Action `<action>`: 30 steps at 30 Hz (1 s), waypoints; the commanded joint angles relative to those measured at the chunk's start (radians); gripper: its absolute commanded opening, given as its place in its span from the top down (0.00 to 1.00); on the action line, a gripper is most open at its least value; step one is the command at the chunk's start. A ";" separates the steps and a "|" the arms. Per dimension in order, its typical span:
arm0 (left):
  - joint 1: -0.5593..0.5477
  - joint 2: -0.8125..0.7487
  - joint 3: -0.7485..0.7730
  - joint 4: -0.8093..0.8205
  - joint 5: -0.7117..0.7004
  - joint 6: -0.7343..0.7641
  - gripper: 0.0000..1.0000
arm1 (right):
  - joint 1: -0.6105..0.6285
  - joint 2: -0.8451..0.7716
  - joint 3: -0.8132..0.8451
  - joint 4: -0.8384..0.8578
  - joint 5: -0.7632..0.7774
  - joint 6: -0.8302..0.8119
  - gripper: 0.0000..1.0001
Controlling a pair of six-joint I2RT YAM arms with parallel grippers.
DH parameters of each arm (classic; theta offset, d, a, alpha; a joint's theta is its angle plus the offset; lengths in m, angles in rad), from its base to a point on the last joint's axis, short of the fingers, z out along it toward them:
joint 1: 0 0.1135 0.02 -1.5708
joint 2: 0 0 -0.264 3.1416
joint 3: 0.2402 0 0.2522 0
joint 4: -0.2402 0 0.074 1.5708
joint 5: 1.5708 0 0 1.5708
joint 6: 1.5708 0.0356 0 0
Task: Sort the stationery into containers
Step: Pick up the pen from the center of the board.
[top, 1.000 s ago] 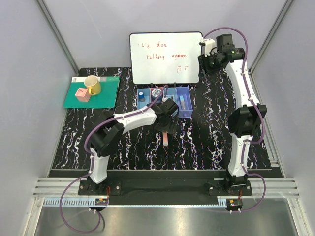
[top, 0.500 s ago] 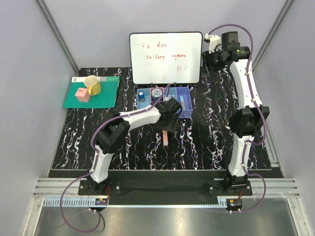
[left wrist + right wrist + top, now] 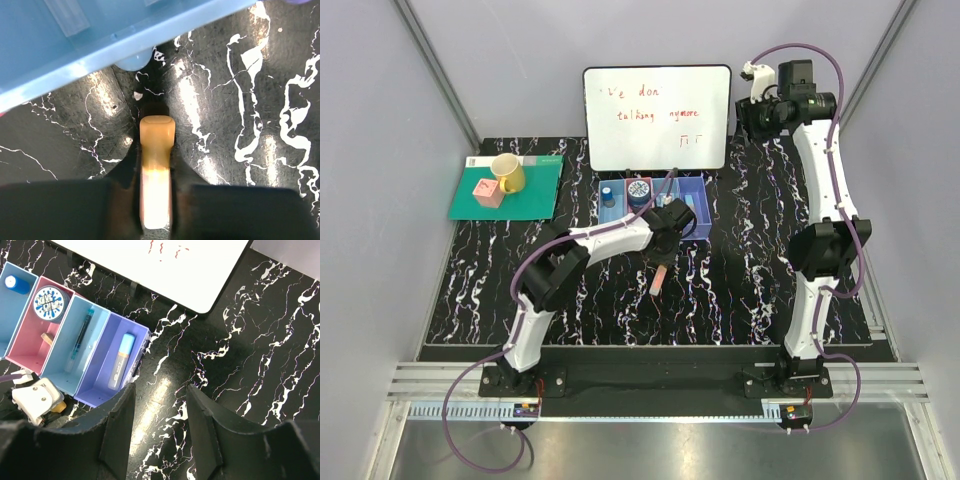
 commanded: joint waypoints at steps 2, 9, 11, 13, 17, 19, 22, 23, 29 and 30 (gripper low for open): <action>-0.016 -0.018 0.001 0.008 -0.016 0.012 1.00 | -0.008 -0.077 0.021 0.024 -0.018 0.013 0.48; -0.033 -0.174 -0.025 0.037 0.003 0.074 1.00 | -0.008 -0.107 -0.036 0.022 -0.001 -0.013 0.48; -0.034 -0.207 -0.021 0.043 0.018 0.088 1.00 | -0.010 -0.118 -0.050 0.022 0.013 -0.022 0.48; -0.034 -0.241 -0.008 0.048 0.027 0.111 1.00 | -0.011 -0.132 -0.071 0.022 0.019 -0.031 0.48; -0.031 -0.273 0.066 0.046 0.015 0.150 1.00 | -0.013 -0.155 -0.102 0.022 0.047 -0.050 0.48; -0.007 -0.264 0.114 0.046 0.004 0.166 1.00 | -0.013 -0.169 -0.117 0.022 0.059 -0.063 0.47; 0.048 -0.207 0.241 0.062 0.009 0.170 1.00 | -0.025 -0.183 -0.142 0.022 0.077 -0.076 0.47; 0.064 -0.186 0.319 0.066 0.013 0.171 1.00 | -0.027 -0.187 -0.149 0.022 0.088 -0.079 0.47; 0.161 0.015 0.595 0.112 0.058 0.142 1.00 | -0.031 -0.229 -0.214 0.022 0.105 -0.099 0.47; 0.170 0.064 0.617 0.129 0.062 0.127 1.00 | -0.031 -0.232 -0.221 0.024 0.109 -0.100 0.47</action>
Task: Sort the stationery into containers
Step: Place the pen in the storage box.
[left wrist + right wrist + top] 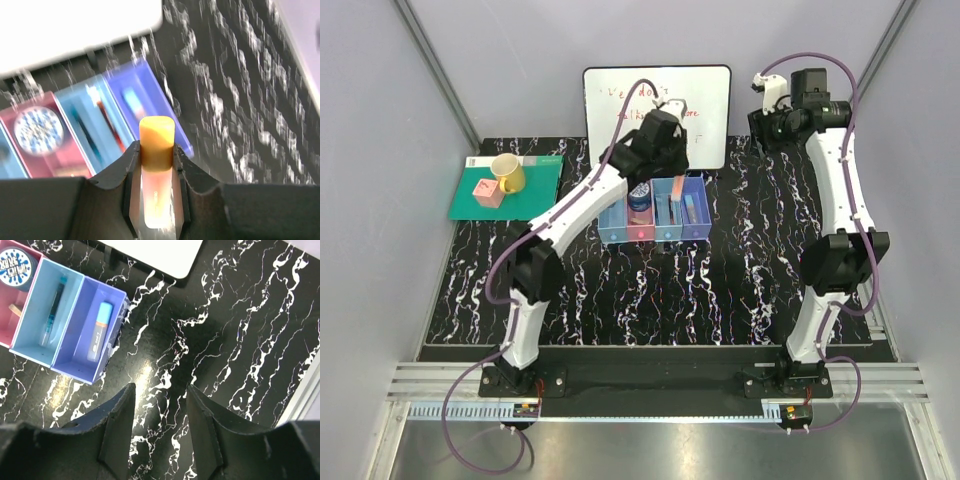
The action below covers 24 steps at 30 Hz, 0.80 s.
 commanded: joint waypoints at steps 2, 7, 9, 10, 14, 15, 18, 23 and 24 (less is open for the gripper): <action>0.066 0.188 0.168 0.103 0.072 -0.045 1.00 | -0.004 -0.086 -0.027 0.024 0.043 -0.031 0.47; 0.084 0.241 0.157 0.198 0.155 -0.104 1.00 | -0.004 -0.113 -0.069 0.025 0.055 -0.035 0.47; 0.084 0.251 0.139 0.244 0.178 -0.130 1.00 | -0.002 -0.116 -0.084 0.030 0.063 -0.040 0.47; 0.081 0.258 0.139 0.253 0.188 -0.134 1.00 | -0.004 -0.116 -0.089 0.031 0.068 -0.040 0.47; 0.073 0.281 0.136 0.284 0.182 -0.156 1.00 | -0.002 -0.118 -0.101 0.034 0.066 -0.035 0.47; 0.072 0.284 0.134 0.284 0.182 -0.159 1.00 | -0.004 -0.118 -0.101 0.036 0.065 -0.035 0.47; 0.063 0.293 0.114 0.295 0.175 -0.168 1.00 | -0.005 -0.115 -0.100 0.036 0.066 -0.034 0.48; 0.047 0.305 0.081 0.303 0.161 -0.165 1.00 | -0.004 -0.115 -0.092 0.039 0.056 -0.026 0.47; 0.043 0.305 0.074 0.301 0.155 -0.165 1.00 | -0.004 -0.116 -0.092 0.037 0.054 -0.024 0.47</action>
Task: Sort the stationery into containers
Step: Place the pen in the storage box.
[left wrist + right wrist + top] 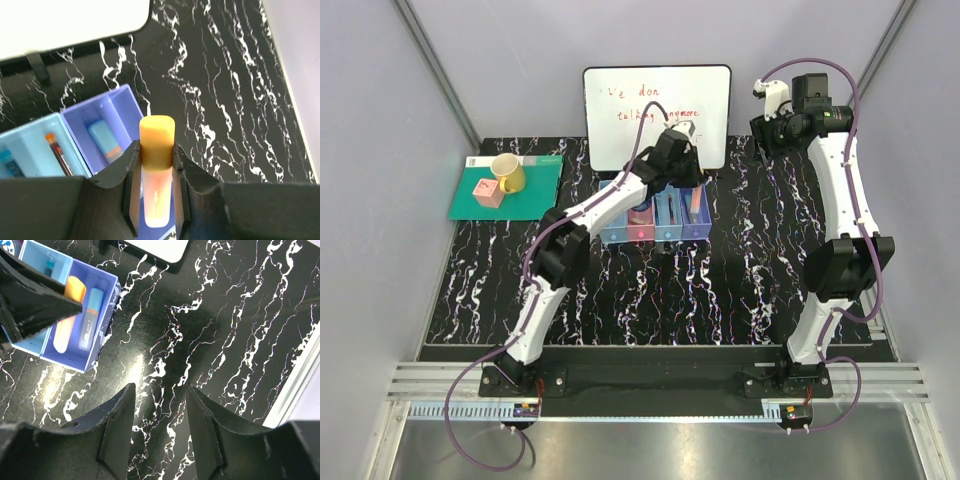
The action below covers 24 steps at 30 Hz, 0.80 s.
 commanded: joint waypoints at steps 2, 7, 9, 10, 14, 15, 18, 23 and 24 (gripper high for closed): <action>-0.014 0.000 -0.048 0.063 -0.009 -0.019 0.94 | -0.001 -0.050 0.008 0.029 0.000 0.001 0.47; -0.019 -0.009 -0.103 0.064 -0.034 -0.016 0.90 | -0.001 -0.056 0.001 0.029 -0.001 0.003 0.47; -0.021 -0.011 -0.111 0.063 -0.049 -0.016 0.80 | -0.001 -0.063 -0.002 0.031 -0.004 0.004 0.47; -0.021 -0.011 -0.115 0.064 -0.053 -0.016 0.77 | -0.001 -0.063 -0.004 0.029 -0.004 0.004 0.47; -0.021 -0.006 -0.108 0.066 -0.061 -0.008 0.63 | 0.001 -0.070 -0.007 0.029 -0.004 0.003 0.47; -0.021 -0.006 -0.106 0.067 -0.060 -0.005 0.52 | -0.001 -0.073 -0.008 0.029 -0.006 0.003 0.47; -0.019 -0.006 -0.103 0.081 -0.054 0.005 0.41 | -0.001 -0.075 -0.008 0.029 -0.008 0.006 0.47; -0.014 -0.006 -0.091 0.107 -0.026 0.021 0.28 | -0.001 -0.084 -0.010 0.029 -0.012 0.007 0.47; -0.013 -0.006 -0.083 0.106 -0.014 0.025 0.27 | -0.001 -0.086 -0.010 0.029 -0.012 0.007 0.46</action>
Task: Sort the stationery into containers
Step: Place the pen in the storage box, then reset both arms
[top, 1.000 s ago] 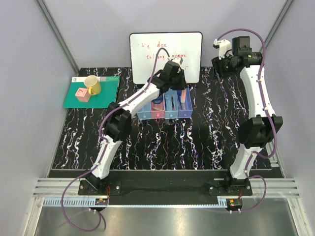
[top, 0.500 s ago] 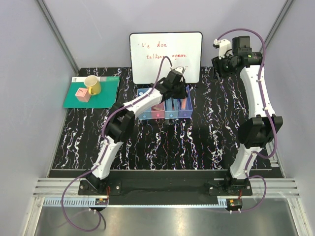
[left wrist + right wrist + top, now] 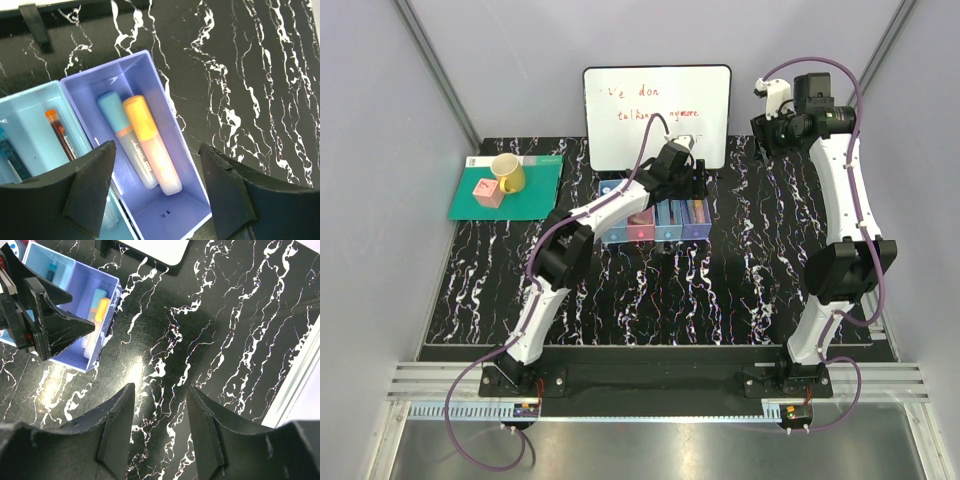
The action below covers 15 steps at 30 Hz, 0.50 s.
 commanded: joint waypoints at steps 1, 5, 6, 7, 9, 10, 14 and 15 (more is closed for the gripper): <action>0.007 -0.014 0.050 0.079 0.034 0.031 0.25 | -0.001 -0.070 -0.002 0.023 -0.010 0.007 0.46; 0.016 -0.083 0.075 0.078 0.068 0.109 0.01 | 0.001 -0.099 -0.022 0.016 -0.033 0.005 0.43; 0.017 -0.108 0.069 0.075 0.072 0.138 0.01 | -0.001 -0.116 -0.028 0.013 -0.051 0.006 0.38; 0.018 -0.167 0.060 0.063 0.071 0.165 0.01 | -0.001 -0.125 -0.033 0.005 -0.063 0.007 0.34; 0.029 -0.233 0.032 0.026 0.068 0.248 0.01 | -0.001 -0.159 -0.056 -0.009 -0.112 0.002 0.17; 0.033 -0.308 0.015 -0.020 0.059 0.312 0.01 | -0.001 -0.171 -0.081 -0.015 -0.123 0.005 0.03; 0.061 -0.548 -0.133 -0.144 -0.032 0.494 0.01 | -0.001 -0.271 -0.169 -0.006 -0.162 0.025 0.00; 0.066 -0.651 -0.217 -0.181 -0.087 0.529 0.01 | 0.001 -0.289 -0.186 0.003 -0.174 0.028 0.00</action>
